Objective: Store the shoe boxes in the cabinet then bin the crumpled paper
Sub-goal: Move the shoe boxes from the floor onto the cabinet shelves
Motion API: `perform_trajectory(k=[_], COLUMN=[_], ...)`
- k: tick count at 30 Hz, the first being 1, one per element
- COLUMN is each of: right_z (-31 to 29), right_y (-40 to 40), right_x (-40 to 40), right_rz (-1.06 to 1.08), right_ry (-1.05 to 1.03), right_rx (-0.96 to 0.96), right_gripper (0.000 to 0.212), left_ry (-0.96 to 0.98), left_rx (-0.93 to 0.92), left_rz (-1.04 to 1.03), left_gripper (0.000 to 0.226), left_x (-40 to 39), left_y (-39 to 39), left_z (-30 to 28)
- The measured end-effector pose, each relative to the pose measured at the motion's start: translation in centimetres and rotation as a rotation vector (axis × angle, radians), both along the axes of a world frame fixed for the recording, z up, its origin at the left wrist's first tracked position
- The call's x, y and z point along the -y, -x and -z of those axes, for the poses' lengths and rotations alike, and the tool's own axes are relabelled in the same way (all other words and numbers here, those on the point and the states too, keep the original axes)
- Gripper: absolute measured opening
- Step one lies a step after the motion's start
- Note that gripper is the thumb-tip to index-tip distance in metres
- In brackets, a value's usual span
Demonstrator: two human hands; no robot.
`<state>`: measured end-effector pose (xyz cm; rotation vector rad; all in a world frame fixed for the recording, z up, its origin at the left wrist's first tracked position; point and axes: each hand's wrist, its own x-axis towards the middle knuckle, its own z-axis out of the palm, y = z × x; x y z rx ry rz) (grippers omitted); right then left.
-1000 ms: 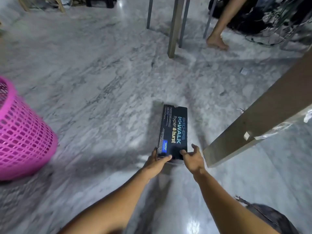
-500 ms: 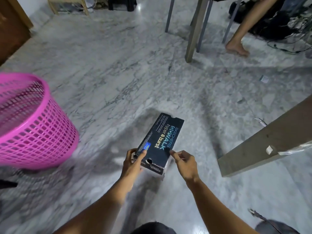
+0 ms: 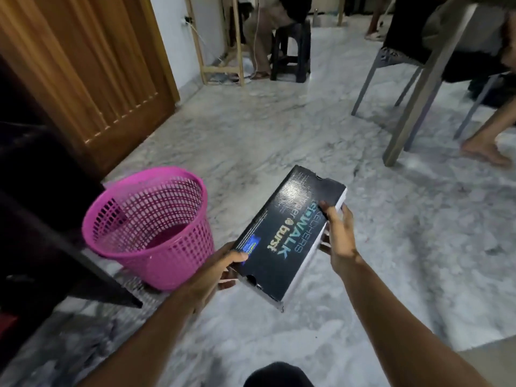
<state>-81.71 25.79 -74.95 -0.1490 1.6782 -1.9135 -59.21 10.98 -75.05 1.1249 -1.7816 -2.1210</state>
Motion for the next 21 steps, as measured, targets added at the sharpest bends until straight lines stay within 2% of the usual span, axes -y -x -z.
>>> perform_trajectory(k=[2, 3, 5, 7, 9, 11, 14, 15, 18, 21], right_z=[-2.5, -3.5, -5.6, -7.8, -9.6, -10.6, -11.4, -11.8, -13.3, -14.2], right_y=[-1.7, -2.6, -5.2, -8.3, -11.3, -14.2, -18.0, -19.4, -23.4, -27.3], right_x=[2.1, 2.9, 4.4, 5.5, 6.4, 6.9, 7.3, 7.7, 8.6, 10.5], right_rz=[-0.079, -0.11, -0.177, -0.258, -0.353, -0.434, -0.521, -0.559, -0.67, -0.839], right_ry=[0.05, 0.079, 0.136, 0.164, 0.206, 0.233, 0.295, 0.313, 0.373, 0.39], right_rx=[-0.087, -0.13, -0.186, -0.218, -0.232, -0.242, -0.291, -0.306, -0.377, -0.377], right_gripper=[0.065, 0.068, 0.089, 0.107, 0.105, 0.093, 0.06, 0.057, 0.062, 0.083], left_ry=[0.019, 0.022, 0.033, 0.096, 0.165, 0.204, 0.28, 0.302, 0.341, 0.388], left_rx=[0.005, -0.018, -0.077, -0.134, -0.172, -0.236, -0.277, -0.294, -0.361, -0.39], left_rz=[0.07, 0.106, 0.119, 0.065, -0.035, -0.109, -0.177, -0.205, -0.346, -0.506], left_gripper=[0.04, 0.055, 0.068, 0.069, 0.077, 0.078, 0.078, 0.08, 0.083, 0.078], left_x=[1.6, 2.2, 3.2, 4.1, 4.7, 4.9, 4.7, 4.5, 3.2, 1.2], left_y=[-2.0, -2.9, -4.9, -7.1, -9.2, -11.4, -15.2, -16.7, -21.2, -25.8], left_z=[-2.6, -3.5, -5.4, -7.8, -10.2, -12.5, -14.3, -14.5, -14.7, -16.3])
